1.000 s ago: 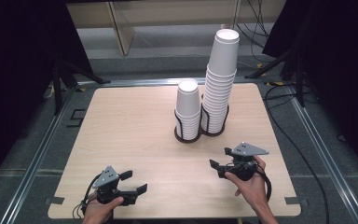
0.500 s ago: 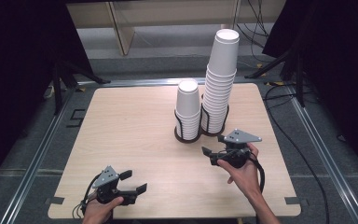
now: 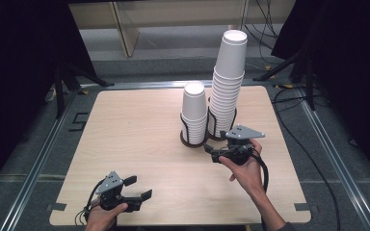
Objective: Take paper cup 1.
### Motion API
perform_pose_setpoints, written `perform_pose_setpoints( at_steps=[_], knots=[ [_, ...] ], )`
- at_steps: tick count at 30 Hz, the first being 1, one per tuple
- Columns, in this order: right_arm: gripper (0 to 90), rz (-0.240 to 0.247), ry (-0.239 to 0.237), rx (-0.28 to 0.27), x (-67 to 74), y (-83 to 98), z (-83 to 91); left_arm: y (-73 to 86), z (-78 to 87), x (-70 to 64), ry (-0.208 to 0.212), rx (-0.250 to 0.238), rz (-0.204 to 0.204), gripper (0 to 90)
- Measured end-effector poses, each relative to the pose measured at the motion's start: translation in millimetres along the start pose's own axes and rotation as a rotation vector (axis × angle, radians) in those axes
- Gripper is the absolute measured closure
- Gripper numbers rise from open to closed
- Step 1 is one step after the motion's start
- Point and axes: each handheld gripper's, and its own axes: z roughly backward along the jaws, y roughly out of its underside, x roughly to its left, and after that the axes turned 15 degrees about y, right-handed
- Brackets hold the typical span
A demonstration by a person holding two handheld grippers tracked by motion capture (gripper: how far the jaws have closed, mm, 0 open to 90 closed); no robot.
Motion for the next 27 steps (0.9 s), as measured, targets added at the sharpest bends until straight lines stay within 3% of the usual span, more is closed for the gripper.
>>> perform_pose_setpoints(
  at_steps=[1,7,11,15,17,18,20,25,27],
  knots=[
    [23.0,0.020,0.014,0.008,-1.1,-2.6,0.7,0.6,-1.3,0.7,0.017,-0.017,-0.002,14.5],
    [23.1,-0.011,0.024,-0.034,-0.2,-15.3,-8.0,0.5,-1.5,0.6,0.014,-0.018,-0.003,14.5],
    [22.3,-0.007,0.042,-0.057,-1.0,-26.7,-12.0,-0.1,-2.7,0.1,0.012,-0.012,-0.015,14.5],
    [21.9,-0.020,0.035,-0.059,-1.1,-31.3,-14.1,-0.4,-3.9,0.5,0.007,-0.006,-0.024,14.5],
    [21.9,-0.016,0.046,-0.061,-2.5,-35.1,-15.3,-1.0,-4.5,0.6,0.004,0.000,-0.035,14.5],
    [21.9,-0.040,0.025,-0.057,-1.4,-36.6,-16.7,-1.4,-5.5,-0.1,0.003,-0.003,-0.038,14.5],
    [21.6,-0.010,0.057,-0.080,-3.7,-39.9,-18.0,-2.4,-6.0,-1.5,-0.004,0.013,-0.050,14.5],
    [20.9,-0.041,0.046,-0.065,-2.9,-50.5,-22.6,-5.2,-11.2,-3.0,-0.002,0.001,-0.080,14.5],
    [21.0,-0.020,0.054,-0.090,-4.3,-54.4,-26.8,-6.8,-12.4,-2.5,-0.004,0.016,-0.099,14.5]
  ],
)
